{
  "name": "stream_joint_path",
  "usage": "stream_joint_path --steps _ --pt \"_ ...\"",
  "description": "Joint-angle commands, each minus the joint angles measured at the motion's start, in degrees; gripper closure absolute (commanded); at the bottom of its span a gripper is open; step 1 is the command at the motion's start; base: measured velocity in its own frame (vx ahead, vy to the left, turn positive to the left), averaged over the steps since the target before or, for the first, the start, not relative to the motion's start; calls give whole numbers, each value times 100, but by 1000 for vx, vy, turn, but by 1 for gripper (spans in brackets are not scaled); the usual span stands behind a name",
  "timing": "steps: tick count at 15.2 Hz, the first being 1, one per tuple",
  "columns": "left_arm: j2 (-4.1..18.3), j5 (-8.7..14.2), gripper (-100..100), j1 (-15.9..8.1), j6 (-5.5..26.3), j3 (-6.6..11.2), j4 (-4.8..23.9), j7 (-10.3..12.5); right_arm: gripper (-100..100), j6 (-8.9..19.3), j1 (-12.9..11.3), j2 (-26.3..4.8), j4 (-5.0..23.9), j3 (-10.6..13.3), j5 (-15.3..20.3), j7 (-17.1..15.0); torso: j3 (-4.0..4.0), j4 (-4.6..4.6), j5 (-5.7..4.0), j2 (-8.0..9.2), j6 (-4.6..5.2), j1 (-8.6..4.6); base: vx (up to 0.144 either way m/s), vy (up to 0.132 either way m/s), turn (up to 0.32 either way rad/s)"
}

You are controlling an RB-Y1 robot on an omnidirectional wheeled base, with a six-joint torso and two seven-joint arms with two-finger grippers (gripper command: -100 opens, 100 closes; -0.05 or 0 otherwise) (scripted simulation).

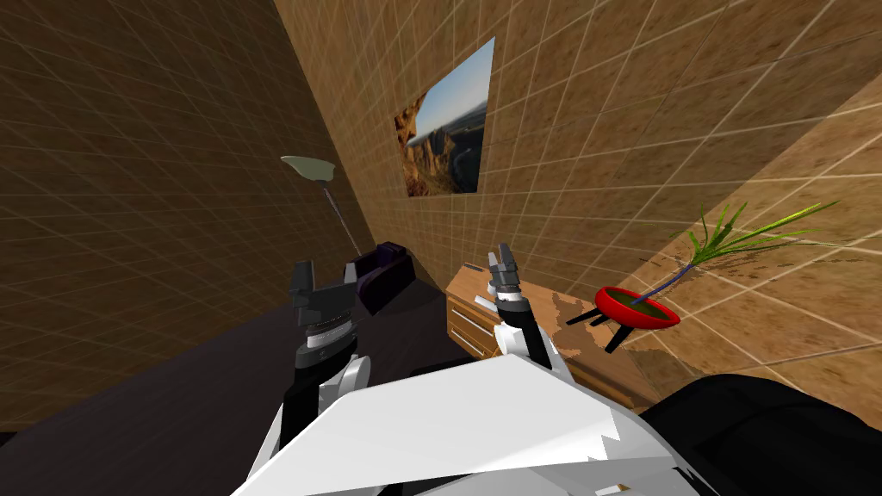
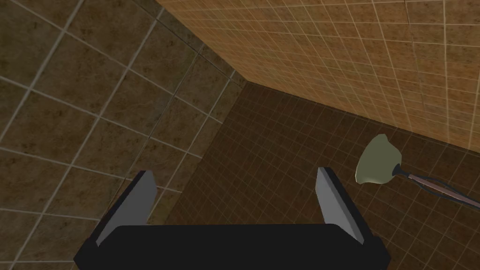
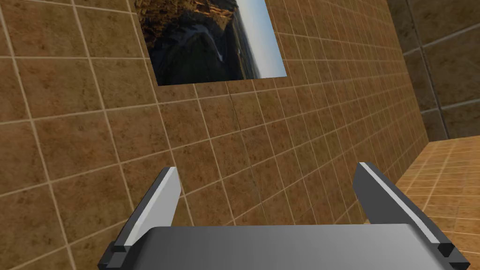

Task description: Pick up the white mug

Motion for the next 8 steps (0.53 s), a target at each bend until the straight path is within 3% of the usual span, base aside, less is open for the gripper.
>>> stream_joint_path --steps 1,8 --pt "0 0 0 0 0 0 0 0 -100 11 25 -249 47 -14 15 3 0 0 0 0 0 0 0 3 26" --pt "0 0 0 0 0 0 0 0 -100 51 126 -873 231 -66 74 16 0 0 0 0 -1 -1 -1 5 36"
